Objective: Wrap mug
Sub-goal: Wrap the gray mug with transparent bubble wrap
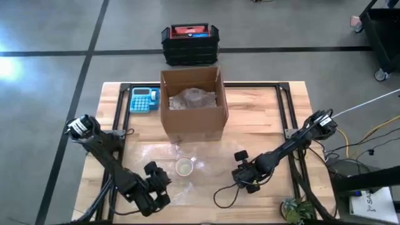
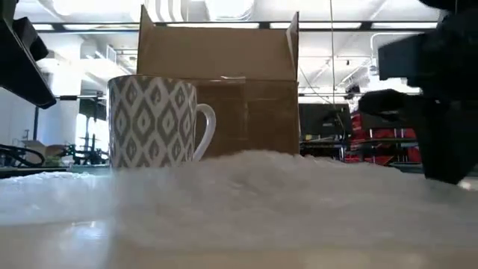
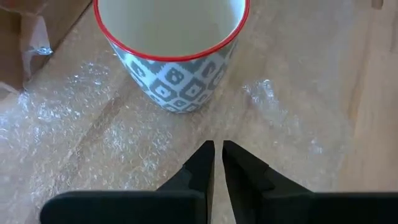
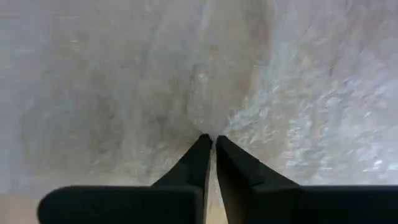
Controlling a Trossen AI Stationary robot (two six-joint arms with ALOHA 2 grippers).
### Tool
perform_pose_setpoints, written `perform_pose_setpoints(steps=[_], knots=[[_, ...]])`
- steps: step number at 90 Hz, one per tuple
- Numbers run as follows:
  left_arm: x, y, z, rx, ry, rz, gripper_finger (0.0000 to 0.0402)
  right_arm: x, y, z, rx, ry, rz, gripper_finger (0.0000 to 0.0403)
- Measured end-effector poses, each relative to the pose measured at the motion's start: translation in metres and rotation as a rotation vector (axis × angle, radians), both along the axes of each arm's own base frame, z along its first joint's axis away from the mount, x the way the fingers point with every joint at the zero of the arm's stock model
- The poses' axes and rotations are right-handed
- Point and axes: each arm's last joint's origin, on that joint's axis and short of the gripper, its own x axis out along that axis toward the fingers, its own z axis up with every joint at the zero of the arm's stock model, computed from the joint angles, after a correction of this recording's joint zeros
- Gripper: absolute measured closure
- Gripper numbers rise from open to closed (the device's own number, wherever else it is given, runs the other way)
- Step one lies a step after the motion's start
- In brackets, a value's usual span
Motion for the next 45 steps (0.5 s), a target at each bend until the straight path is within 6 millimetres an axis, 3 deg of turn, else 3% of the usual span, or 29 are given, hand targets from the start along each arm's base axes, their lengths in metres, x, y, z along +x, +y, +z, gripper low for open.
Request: perform_pose_setpoints(steps=[28, 45], knots=[[0.0, 0.0, 0.0, -0.004, -0.003, 0.0, 0.0381, 0.046, 0.019, 0.081, 0.086, -0.326, 0.148, 0.0403], [0.001, 0.0, 0.0, 0.013, -0.008, -0.011, 0.0381, 0.078, 0.014, 0.11, 0.155, -0.654, 0.18, 0.0403]])
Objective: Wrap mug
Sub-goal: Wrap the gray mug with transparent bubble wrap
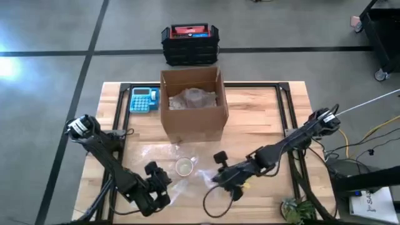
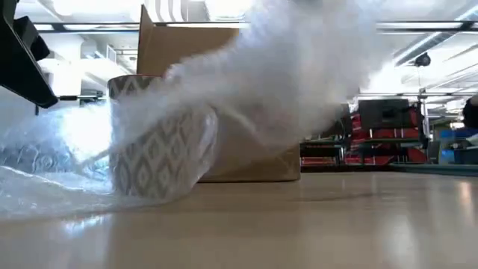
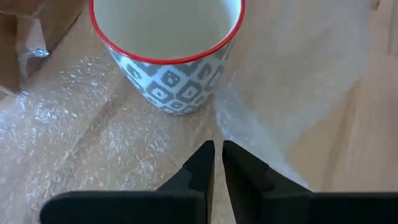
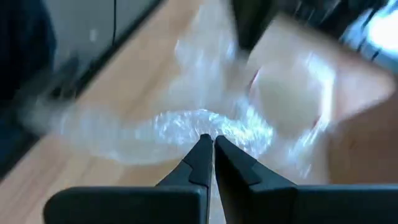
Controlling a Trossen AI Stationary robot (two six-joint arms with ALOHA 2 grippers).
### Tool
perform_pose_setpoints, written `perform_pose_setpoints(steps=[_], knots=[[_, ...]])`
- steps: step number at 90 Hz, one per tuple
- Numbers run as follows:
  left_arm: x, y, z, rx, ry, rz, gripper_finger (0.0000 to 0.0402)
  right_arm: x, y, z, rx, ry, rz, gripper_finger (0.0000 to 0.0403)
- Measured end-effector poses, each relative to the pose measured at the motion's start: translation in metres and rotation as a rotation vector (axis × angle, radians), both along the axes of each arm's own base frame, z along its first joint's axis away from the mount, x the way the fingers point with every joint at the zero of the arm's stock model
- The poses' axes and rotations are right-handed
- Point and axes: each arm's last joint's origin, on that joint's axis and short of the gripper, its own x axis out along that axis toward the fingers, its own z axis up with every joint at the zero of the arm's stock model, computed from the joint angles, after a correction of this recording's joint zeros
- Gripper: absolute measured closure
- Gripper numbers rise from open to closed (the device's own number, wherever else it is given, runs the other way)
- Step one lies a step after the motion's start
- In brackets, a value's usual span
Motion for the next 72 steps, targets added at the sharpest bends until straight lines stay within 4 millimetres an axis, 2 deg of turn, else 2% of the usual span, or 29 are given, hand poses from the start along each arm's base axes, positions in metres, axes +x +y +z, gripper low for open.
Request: perform_pose_setpoints(steps=[11, 21, 31, 39, 46, 53, 66, 72], knots=[[0.001, 0.001, 0.0, 0.023, 0.006, -0.021, 0.0381, 0.018, -0.013, 0.003, 0.044, -0.123, -0.034, 0.0403], [0.003, 0.003, 0.0, 0.04, 0.009, -0.031, 0.0381, 0.039, -0.024, -0.009, 0.077, -0.187, -0.083, 0.0403], [0.006, 0.005, 0.0, 0.048, 0.009, -0.029, 0.0381, 0.057, -0.033, -0.032, 0.097, -0.211, -0.114, 0.0403], [0.009, 0.006, 0.004, 0.047, 0.005, -0.03, 0.0381, 0.067, -0.038, -0.058, 0.111, -0.154, -0.148, 0.0403], [0.011, 0.005, 0.018, 0.032, -0.02, -0.048, 0.0381, 0.073, -0.042, -0.075, 0.12, -0.106, -0.182, 0.0403], [0.011, 0.005, 0.041, 0.014, -0.052, -0.068, 0.0381, 0.08, -0.043, -0.08, 0.129, -0.092, -0.198, 0.0403], [0.01, 0.007, 0.088, 0.02, -0.179, -0.075, 0.0381, 0.092, -0.04, -0.083, 0.101, -0.075, -0.188, 0.0403], [0.01, 0.01, 0.099, 0.04, -0.219, -0.07, 0.0381, 0.097, -0.039, -0.083, 0.089, -0.061, -0.186, 0.0403]])
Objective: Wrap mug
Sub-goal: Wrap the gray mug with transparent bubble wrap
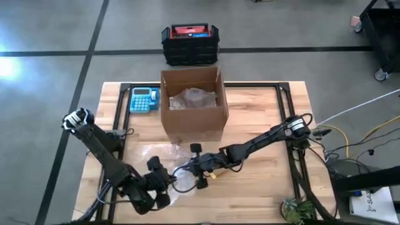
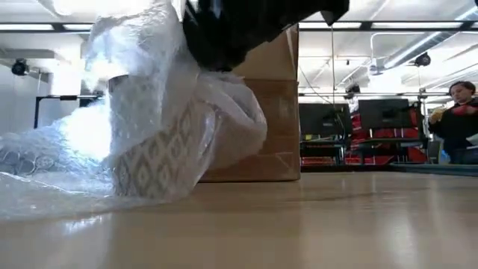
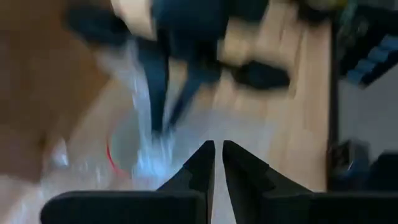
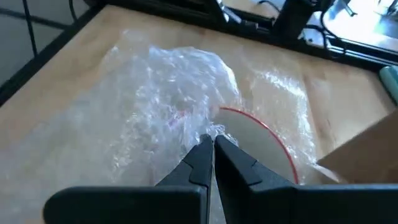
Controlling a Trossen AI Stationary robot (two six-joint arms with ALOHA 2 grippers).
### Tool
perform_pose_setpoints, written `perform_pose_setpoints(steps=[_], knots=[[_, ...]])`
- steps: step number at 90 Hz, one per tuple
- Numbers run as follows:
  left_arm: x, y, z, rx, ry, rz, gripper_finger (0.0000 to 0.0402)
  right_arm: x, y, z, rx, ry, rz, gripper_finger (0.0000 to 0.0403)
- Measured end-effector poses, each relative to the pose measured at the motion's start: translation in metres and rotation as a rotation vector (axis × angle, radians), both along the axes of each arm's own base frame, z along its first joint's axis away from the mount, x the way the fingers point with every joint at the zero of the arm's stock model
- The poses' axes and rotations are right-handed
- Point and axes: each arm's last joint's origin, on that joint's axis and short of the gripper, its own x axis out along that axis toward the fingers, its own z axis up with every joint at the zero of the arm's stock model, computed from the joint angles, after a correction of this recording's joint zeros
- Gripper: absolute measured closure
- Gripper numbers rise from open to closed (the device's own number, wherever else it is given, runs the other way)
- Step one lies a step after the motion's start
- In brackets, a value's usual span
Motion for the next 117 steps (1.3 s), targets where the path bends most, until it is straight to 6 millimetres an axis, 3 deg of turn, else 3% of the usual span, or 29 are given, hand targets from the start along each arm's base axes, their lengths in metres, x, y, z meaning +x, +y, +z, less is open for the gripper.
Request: perform_pose_setpoints(steps=[10, 30, 55, 66, 82, 95, 103, 117], knots=[[0.01, 0.011, -0.003, -0.008, 0.031, 0.02, 0.0381, 0.003, -0.002, 0.004, 0.001, 0.016, -0.01, 0.0403], [0.027, 0.034, -0.056, 0.021, 0.184, 0.111, 0.0381, 0.004, -0.007, 0.004, 0.027, 0.052, -0.045, 0.0403], [0.035, 0.046, -0.094, -0.004, 0.168, 0.147, 0.0381, 0.0, -0.006, 0.011, 0.087, 0.065, -0.085, 0.0403], [0.034, 0.047, -0.1, -0.006, 0.159, 0.144, 0.0381, -0.003, -0.008, 0.035, 0.123, 0.041, -0.103, 0.0388], [0.034, 0.047, -0.1, 0.003, 0.162, 0.129, 0.0381, -0.01, -0.01, 0.079, 0.106, 0.072, -0.097, 0.0332], [0.034, 0.047, -0.1, -0.005, 0.158, 0.125, 0.0381, -0.031, -0.016, 0.116, 0.043, 0.168, -0.08, 0.0291], [0.035, 0.046, -0.099, -0.013, 0.153, 0.123, 0.0381, -0.049, -0.021, 0.115, 0.0, 0.303, -0.091, 0.0275], [0.037, 0.044, -0.098, -0.036, 0.13, 0.107, 0.0381, -0.069, -0.026, 0.087, -0.012, 0.476, -0.147, 0.0261]])
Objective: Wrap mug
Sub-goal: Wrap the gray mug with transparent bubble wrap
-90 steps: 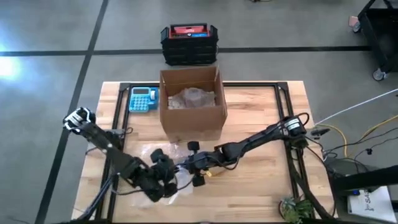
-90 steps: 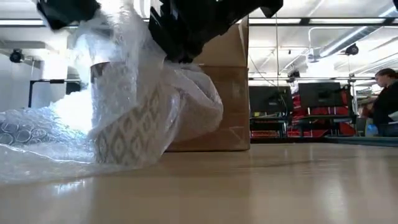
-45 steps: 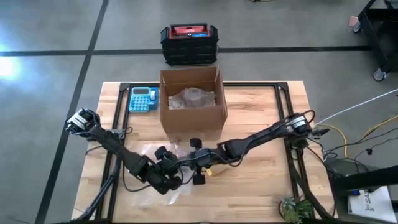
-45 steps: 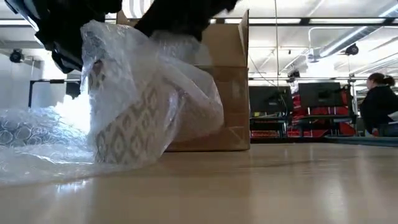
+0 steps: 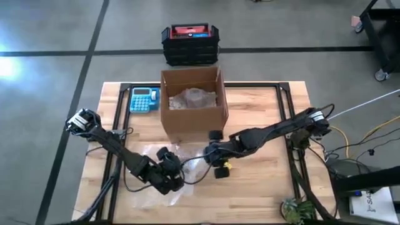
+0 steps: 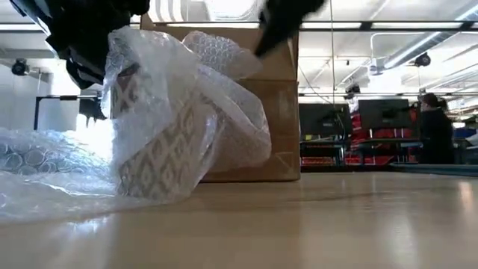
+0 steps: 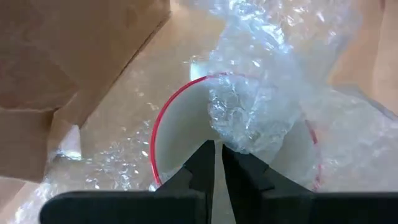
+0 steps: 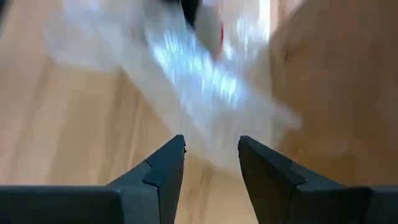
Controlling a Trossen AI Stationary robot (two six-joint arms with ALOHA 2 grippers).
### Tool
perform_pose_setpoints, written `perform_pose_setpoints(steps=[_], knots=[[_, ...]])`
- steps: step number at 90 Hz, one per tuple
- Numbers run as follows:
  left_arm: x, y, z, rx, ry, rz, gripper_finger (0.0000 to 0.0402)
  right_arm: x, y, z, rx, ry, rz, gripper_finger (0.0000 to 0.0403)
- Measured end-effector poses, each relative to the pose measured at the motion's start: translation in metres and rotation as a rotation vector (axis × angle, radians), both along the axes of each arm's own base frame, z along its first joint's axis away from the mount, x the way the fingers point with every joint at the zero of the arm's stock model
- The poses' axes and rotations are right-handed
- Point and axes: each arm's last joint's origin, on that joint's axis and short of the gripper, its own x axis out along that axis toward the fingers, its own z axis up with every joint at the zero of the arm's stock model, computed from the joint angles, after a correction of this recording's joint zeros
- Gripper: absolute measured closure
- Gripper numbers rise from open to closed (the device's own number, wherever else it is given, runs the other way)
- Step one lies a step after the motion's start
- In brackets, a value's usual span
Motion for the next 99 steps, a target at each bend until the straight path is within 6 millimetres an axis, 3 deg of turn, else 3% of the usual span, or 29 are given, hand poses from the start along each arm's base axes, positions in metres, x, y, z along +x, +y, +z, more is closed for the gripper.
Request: perform_pose_setpoints(steps=[21, 48, 71, 81, 99], knots=[[0.003, -0.003, 0.001, -0.014, -0.02, -0.035, 0.0381, 0.008, 0.006, -0.044, 0.049, -0.138, -0.002, 0.0263], [0.007, -0.006, 0.002, -0.012, -0.061, -0.087, 0.0381, 0.025, 0.022, -0.071, 0.137, -0.227, 0.051, 0.0294], [0.005, -0.004, -0.01, -0.049, -0.096, -0.107, 0.0381, 0.031, 0.049, -0.059, 0.167, -0.355, 0.162, 0.0334], [0.003, -0.002, -0.014, -0.049, -0.086, -0.103, 0.0381, 0.035, 0.05, -0.049, 0.162, -0.392, 0.171, 0.0356], [0.003, -0.003, -0.014, -0.059, -0.096, -0.106, 0.0381, 0.036, 0.049, -0.048, 0.165, -0.391, 0.163, 0.0385]])
